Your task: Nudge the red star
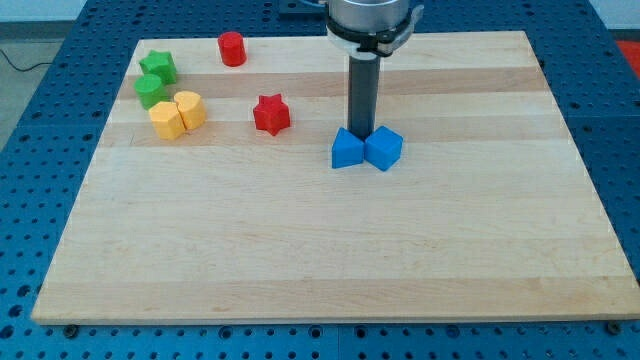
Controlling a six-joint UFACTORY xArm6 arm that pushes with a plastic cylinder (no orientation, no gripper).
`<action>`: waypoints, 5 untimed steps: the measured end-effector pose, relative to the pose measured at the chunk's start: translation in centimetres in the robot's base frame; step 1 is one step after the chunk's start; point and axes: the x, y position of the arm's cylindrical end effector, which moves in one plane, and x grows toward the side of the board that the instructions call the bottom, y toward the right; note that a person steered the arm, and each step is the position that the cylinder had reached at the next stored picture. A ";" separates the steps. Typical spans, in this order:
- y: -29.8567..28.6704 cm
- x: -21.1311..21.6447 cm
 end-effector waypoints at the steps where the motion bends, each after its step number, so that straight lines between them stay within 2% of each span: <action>1: -0.4 -1.5; 2: -2.8 -2.4; 3: -7.8 -2.1; 4: -9.6 -1.2; 5: -8.0 -1.1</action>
